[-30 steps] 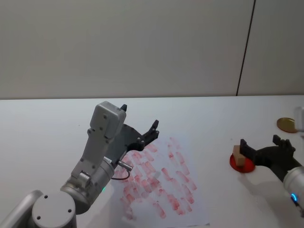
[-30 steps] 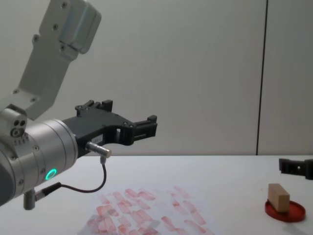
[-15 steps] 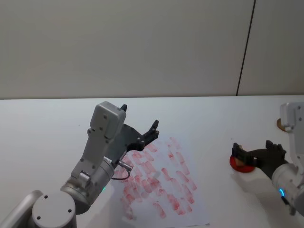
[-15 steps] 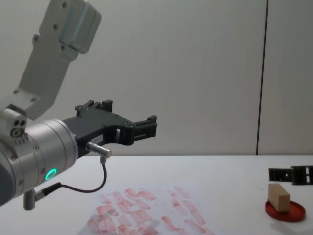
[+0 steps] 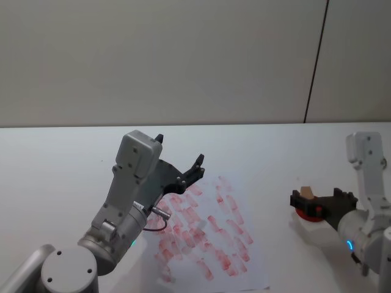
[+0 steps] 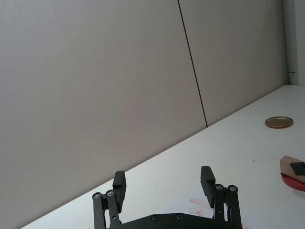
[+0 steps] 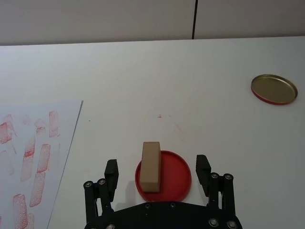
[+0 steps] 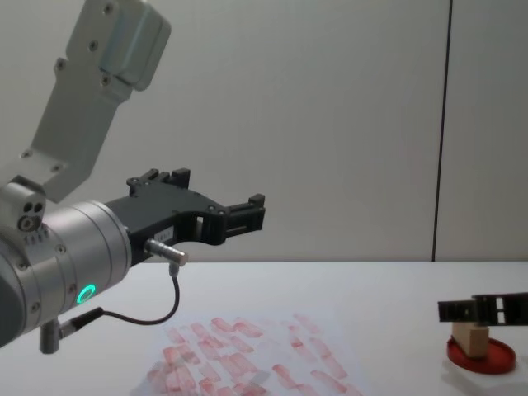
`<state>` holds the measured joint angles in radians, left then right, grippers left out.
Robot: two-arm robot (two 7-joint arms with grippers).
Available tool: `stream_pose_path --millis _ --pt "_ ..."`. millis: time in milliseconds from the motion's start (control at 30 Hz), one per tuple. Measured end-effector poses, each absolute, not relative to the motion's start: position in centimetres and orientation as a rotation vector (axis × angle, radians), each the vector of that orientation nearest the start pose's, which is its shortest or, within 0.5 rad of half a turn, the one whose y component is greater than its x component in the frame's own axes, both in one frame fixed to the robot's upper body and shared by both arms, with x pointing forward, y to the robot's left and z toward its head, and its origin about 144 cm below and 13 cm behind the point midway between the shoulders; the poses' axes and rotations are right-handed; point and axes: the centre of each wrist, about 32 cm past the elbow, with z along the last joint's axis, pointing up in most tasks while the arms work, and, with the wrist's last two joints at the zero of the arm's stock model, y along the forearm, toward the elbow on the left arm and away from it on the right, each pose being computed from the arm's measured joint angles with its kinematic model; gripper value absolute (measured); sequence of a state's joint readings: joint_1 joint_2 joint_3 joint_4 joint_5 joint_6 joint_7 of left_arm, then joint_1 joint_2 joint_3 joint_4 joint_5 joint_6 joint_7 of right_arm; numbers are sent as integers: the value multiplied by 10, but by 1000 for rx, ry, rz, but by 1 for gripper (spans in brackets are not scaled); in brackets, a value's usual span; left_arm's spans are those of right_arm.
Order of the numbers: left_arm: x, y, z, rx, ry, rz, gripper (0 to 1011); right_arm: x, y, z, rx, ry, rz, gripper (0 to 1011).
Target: Use the one hand to pick up the stamp and affix it onto the A4 paper.
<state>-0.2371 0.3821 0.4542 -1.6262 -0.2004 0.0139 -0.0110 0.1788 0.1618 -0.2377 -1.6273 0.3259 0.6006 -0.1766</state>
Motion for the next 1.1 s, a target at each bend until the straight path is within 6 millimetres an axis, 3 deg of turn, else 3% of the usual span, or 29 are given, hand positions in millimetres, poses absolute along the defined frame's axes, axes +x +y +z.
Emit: stream_pose_path --millis 167,533,733,1000,1100 --pt "492 198 1204 61 -268 1124 993 501 -191 1205 -322 361 -1425 960" --pt "492 198 1204 61 -268 1124 993 510 -184 1202 -361 367 -1427 675" --pt "492 198 1204 61 -268 1124 993 515 -180 1200 -396 369 -1435 444" --pt "492 198 1204 61 -268 1124 993 518 -176 1200 -420 361 -1440 225" --pt "492 198 1204 61 -268 1124 993 518 -175 1201 -424 355 -1442 219"
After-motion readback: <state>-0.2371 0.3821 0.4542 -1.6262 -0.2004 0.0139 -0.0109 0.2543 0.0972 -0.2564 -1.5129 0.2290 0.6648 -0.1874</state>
